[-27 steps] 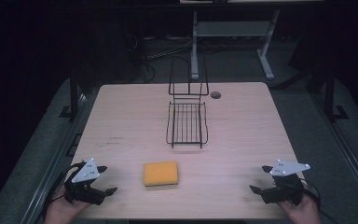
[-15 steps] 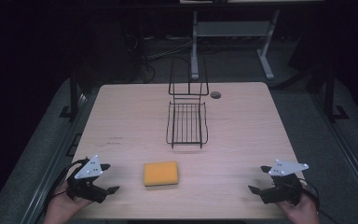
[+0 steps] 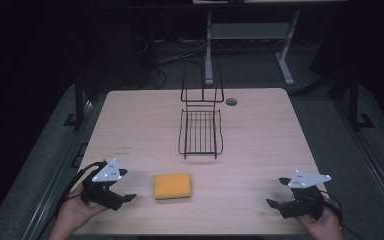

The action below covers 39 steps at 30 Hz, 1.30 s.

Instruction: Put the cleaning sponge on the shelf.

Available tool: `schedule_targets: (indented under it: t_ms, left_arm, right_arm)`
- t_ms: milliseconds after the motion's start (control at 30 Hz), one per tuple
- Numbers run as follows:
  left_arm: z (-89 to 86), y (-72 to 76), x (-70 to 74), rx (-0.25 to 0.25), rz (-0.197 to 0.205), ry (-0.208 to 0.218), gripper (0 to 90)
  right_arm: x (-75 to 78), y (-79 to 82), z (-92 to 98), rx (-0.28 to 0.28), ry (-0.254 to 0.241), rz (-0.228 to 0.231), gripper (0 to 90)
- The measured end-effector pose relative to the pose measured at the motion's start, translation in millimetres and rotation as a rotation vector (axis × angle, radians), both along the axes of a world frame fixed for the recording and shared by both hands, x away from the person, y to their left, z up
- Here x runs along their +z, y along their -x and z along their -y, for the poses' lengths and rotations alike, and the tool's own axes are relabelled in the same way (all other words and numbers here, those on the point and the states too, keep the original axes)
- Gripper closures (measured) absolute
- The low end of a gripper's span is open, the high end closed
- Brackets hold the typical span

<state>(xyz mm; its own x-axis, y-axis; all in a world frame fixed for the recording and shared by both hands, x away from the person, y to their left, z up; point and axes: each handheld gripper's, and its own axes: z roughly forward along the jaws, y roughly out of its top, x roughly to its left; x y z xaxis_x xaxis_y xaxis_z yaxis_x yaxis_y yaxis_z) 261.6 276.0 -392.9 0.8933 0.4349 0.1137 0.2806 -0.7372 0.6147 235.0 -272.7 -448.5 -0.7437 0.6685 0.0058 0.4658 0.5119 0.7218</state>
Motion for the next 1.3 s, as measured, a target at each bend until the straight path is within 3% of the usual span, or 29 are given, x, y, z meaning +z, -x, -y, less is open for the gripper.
schedule_targets:
  t_ms: [700,967,1300]
  left_arm:
    - [37.5,-15.1,11.4,-0.095,-0.011,-0.06,17.5]
    - [56.0,-25.3,9.7,-0.132,-0.047,-0.1,17.5]
    - [75.4,-34.1,12.4,-0.162,-0.063,-0.116,17.5]
  right_arm:
    - [4.9,3.2,-3.0,0.019,-0.017,0.023,13.6]
    - [5.6,2.8,-2.4,0.026,-0.019,0.024,13.4]
    - [7.0,3.6,-1.0,0.031,-0.029,0.027,13.3]
